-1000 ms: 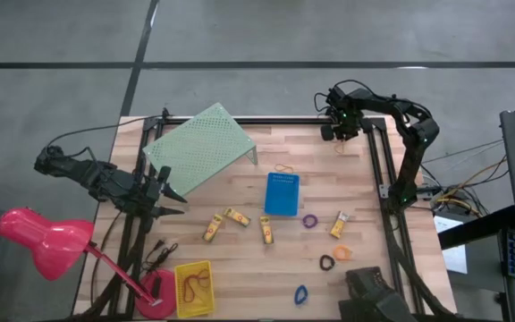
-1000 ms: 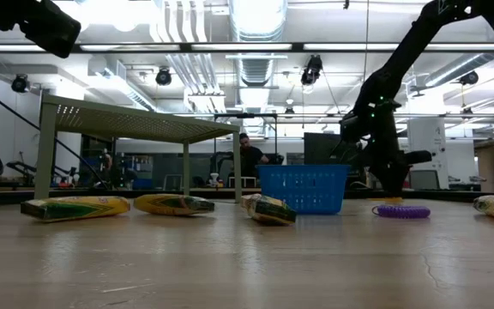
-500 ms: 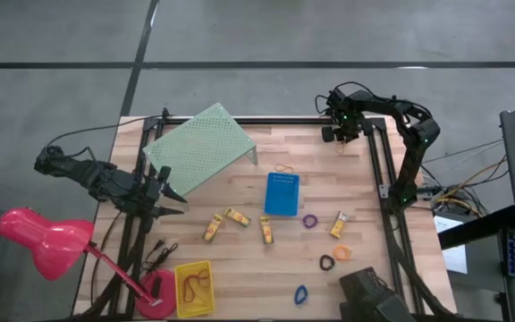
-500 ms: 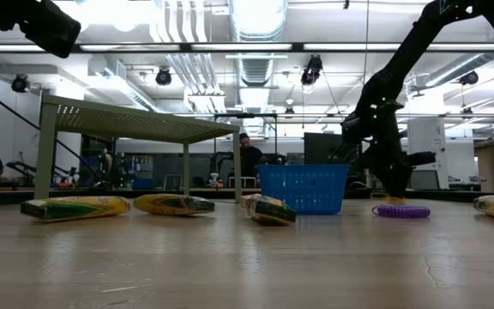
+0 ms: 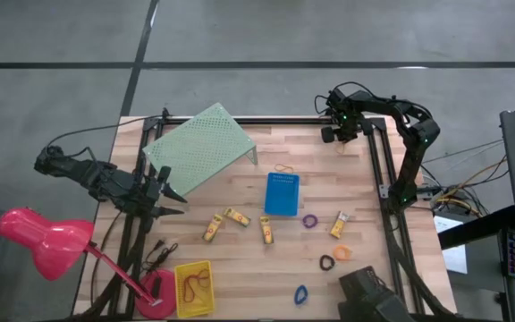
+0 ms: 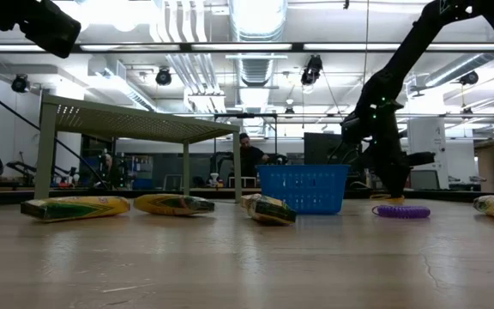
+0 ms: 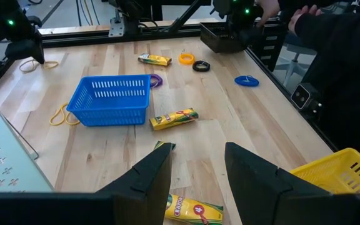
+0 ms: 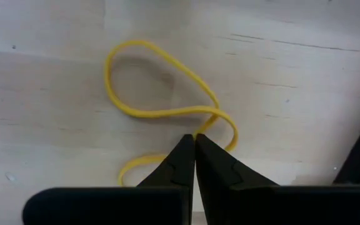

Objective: Pick & Place Office Desk Supplies
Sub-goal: Put the yellow rubber band into the yellow basket

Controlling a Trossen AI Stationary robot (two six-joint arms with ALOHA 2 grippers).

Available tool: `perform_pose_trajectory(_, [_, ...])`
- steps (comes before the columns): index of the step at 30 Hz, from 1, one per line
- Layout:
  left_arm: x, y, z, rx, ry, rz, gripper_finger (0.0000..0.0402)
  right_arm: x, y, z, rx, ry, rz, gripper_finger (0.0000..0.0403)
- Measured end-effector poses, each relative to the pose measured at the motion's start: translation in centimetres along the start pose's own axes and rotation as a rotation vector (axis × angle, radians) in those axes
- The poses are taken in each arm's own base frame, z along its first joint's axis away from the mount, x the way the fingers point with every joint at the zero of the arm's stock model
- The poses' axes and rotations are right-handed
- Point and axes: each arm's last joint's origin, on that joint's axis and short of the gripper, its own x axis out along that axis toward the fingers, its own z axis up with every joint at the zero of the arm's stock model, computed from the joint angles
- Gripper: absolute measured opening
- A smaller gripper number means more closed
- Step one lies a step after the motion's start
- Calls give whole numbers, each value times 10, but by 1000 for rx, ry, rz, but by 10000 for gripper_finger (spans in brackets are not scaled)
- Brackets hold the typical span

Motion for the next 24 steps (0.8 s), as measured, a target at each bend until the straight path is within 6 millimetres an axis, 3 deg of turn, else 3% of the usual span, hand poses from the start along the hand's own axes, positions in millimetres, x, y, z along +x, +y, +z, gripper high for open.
perform_pose_trajectory(5, [0,0,0,0,0,0,154,-6,2,5,-16,-34,17,8])
perform_pose_trajectory(10, [0,0,0,0,0,0,154,-29,1,7,-16,-108,50,8])
perform_pose_trajectory(15, [0,0,0,0,0,0,154,-62,-3,0,-16,-184,155,8])
perform_pose_trajectory(24, [0,0,0,0,0,0,154,-133,-14,-32,-44,-406,368,8])
